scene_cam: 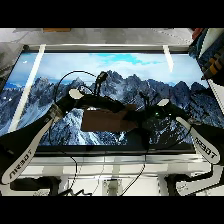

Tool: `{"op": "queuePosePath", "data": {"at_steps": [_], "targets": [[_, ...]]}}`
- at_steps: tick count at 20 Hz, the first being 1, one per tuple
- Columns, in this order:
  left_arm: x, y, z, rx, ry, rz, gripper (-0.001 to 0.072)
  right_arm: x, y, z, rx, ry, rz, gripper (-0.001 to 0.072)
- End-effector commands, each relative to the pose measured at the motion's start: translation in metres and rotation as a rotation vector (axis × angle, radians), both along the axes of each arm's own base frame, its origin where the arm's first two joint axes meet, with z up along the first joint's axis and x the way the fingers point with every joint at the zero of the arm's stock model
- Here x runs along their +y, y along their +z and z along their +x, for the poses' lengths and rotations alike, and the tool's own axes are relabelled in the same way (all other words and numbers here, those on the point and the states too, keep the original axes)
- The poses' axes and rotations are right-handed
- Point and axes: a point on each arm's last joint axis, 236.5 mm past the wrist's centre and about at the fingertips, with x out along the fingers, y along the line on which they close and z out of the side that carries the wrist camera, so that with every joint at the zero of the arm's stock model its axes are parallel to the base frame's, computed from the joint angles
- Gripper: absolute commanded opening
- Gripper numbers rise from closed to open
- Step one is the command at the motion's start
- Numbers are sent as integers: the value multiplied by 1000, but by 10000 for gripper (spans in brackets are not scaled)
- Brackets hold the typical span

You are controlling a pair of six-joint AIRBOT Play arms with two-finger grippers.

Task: Fold the clothes and pants, and hang the long-sleeved shirts on hangers.

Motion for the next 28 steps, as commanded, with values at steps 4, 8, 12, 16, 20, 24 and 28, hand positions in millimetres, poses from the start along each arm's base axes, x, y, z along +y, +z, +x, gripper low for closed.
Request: {"op": "queuePosePath", "data": {"at_steps": [4, 8, 12, 16, 20, 24, 28], "targets": [[32, -27, 12, -84, -20, 167, 11, 28, -3, 6, -59, -21, -35, 10], [84, -10, 45, -131, 84, 193, 11, 4, 14, 32, -123, -107, -39, 11], [147, 44, 70, -218, 226, 170, 11, -64, 52, 63, -168, -251, -13, 10], [205, 94, 62, -272, 302, 160, 11, -176, 86, 69, -184, -441, -46, 10], [253, 134, 43, -321, 368, 168, 11, -319, 103, 27, -139, -712, -191, 10], [286, 170, 30, -400, 452, 181, 11, -453, 138, -49, -161, -1087, -294, 10], [294, 187, 21, -443, 479, 186, 11, -540, 152, -154, -67, -1539, -310, 10]]}}
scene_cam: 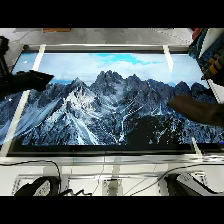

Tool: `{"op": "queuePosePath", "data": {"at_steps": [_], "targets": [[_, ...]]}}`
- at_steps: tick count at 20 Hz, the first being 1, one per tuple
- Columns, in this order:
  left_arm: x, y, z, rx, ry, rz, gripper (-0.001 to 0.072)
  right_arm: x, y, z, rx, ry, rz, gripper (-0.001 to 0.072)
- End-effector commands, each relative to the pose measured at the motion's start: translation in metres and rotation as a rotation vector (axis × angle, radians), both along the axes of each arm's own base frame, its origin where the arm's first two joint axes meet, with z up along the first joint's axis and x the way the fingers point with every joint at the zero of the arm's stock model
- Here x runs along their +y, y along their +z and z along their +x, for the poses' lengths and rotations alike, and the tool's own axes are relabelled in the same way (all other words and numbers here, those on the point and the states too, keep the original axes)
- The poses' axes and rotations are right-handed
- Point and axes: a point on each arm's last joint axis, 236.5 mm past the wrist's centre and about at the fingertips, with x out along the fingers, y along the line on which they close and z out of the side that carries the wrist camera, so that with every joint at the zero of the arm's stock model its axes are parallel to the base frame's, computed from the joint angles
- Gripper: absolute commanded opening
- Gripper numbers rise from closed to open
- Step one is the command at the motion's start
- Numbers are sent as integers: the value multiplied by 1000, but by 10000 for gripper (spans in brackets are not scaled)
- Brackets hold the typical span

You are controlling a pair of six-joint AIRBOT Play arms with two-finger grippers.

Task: Fold the clothes and pants, and hang the long-sleeved shirts on hangers.

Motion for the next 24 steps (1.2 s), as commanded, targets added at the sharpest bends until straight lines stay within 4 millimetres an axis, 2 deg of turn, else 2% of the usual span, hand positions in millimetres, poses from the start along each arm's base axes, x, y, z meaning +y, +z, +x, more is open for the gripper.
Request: {"op": "queuePosePath", "data": {"at_steps": [1, 4, 5, 6, 7, 8, 12, 14, 15, 16, 17, 19, 21, 22, 24], "targets": [[8, 13, -8, -30, 20, 9, 11, -59, 2, -103, 52, -401, 78, 10], [7, 13, -8, -30, 19, 8, 11, -53, -23, -164, 240, -540, 161, 10], [7, 13, -8, -30, 19, 8, 11, -51, -28, -174, 286, -559, 171, 11], [7, 13, -8, -30, 19, 8, 11, -52, -28, -175, 289, -564, 168, 73], [7, 13, -8, -30, 19, 8, 11, -52, -28, -175, 287, -565, 168, 375], [7, 13, -8, -30, 19, 8, 11, -52, -28, -175, 287, -565, 167, 705], [7, 13, -8, -30, 19, 8, 12, -53, -28, -173, 285, -560, 163, 663], [7, 13, -8, -30, 19, 8, 12, -48, -30, -158, 300, -472, 136, 345], [7, 13, -8, -30, 19, 8, 11, -40, -31, -141, 306, -396, 116, 225], [7, 13, -8, -30, 19, 8, 12, -33, -29, -115, 297, -298, 71, 72], [7, 13, -8, -30, 19, 8, 11, -20, -27, -87, 287, -187, 27, 11], [7, 13, -8, -30, 19, 8, 12, 26, -25, -28, 275, 74, -48, 11], [7, 13, -8, -30, 19, 8, 12, 93, -24, 22, 265, 315, -89, 11], [7, 13, -8, -30, 19, 8, 12, 134, -25, 40, 264, 451, -106, 11], [7, 13, -8, -30, 19, 8, 11, 216, -26, 57, 266, 714, -144, 11]]}}
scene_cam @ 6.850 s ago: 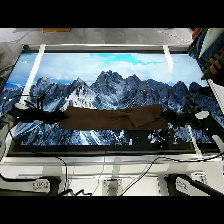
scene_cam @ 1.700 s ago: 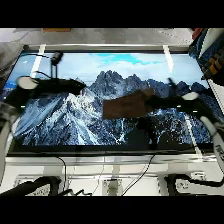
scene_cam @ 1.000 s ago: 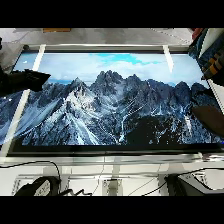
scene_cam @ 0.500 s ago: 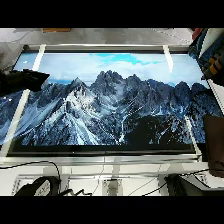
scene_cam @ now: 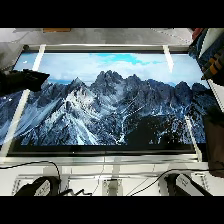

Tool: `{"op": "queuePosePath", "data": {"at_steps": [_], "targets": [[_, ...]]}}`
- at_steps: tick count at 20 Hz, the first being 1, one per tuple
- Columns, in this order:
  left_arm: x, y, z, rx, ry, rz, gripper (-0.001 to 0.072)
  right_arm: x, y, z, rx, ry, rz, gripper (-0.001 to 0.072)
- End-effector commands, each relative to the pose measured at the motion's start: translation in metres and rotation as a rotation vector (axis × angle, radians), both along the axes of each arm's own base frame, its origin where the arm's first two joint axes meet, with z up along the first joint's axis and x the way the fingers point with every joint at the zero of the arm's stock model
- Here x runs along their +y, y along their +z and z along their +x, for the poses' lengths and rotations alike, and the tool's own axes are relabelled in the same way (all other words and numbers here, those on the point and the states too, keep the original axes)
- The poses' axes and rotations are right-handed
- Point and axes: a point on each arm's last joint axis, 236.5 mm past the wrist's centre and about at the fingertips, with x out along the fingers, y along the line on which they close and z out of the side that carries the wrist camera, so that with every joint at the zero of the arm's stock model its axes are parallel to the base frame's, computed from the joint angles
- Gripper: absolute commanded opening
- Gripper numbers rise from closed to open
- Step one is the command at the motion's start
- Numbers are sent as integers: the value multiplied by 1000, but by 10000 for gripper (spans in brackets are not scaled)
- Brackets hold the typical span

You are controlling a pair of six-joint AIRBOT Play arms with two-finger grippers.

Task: Fold the clothes and pants, and hang the long-sleeved shirts on hangers.

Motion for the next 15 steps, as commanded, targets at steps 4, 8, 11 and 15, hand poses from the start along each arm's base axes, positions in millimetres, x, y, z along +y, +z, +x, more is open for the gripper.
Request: {"op": "queuePosePath", "data": {"at_steps": [4, 8, 11, 15], "targets": [[0, 0, 0, 0, 1, 0, 12, 207, -5, 31, 1, 725, -145, 11], [0, 0, 0, 0, 1, 0, 12, 223, -6, 33, -5, 775, -237, 11], [0, 0, 0, 0, 1, 0, 12, 223, -6, 34, -7, 772, -235, 11], [0, 0, 0, 0, 1, 0, 12, 226, -5, 33, -11, 770, -216, 12]]}}
